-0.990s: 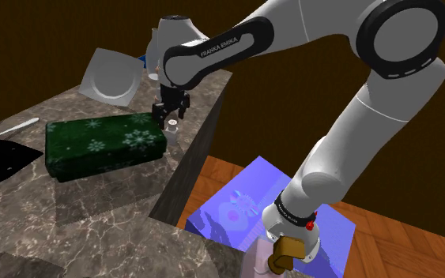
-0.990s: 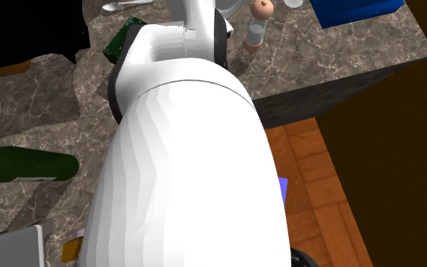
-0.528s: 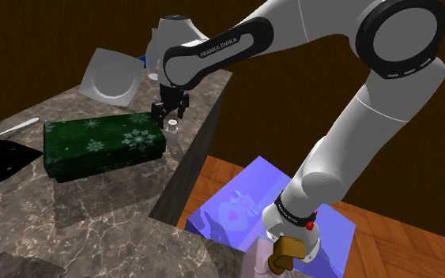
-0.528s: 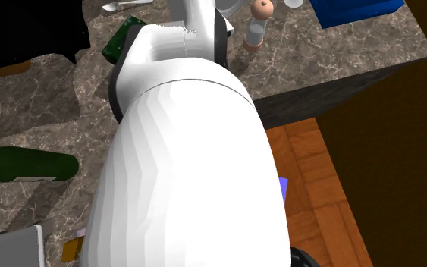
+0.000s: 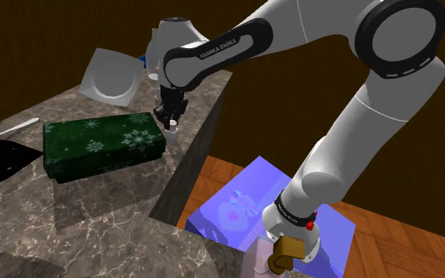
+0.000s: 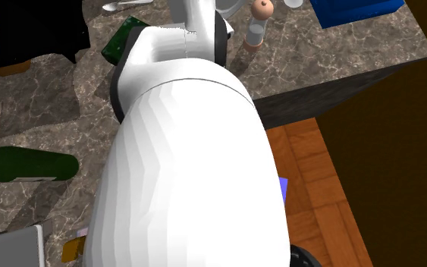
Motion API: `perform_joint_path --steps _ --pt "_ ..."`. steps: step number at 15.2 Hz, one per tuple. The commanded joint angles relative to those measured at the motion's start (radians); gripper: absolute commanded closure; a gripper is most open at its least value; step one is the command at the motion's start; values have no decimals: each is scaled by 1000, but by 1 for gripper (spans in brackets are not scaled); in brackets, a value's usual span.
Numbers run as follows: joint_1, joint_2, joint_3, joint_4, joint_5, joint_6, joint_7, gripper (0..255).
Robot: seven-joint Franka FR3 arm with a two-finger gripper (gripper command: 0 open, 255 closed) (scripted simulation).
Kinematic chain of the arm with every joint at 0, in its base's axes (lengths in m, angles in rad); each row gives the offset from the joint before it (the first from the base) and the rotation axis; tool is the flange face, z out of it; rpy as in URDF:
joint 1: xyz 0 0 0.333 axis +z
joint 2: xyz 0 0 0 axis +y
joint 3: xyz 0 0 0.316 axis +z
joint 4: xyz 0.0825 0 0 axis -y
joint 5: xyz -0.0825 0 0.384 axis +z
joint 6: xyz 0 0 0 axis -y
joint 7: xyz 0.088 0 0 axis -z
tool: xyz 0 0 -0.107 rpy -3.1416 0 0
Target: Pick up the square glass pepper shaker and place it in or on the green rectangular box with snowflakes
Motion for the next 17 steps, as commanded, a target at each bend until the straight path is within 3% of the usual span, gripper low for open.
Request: perform_joint_path --steps 1,17 --pt "0 3 0 -3 0 -1 0 255" --pt "-1 -81 -3 101 21 -188 -21 255"
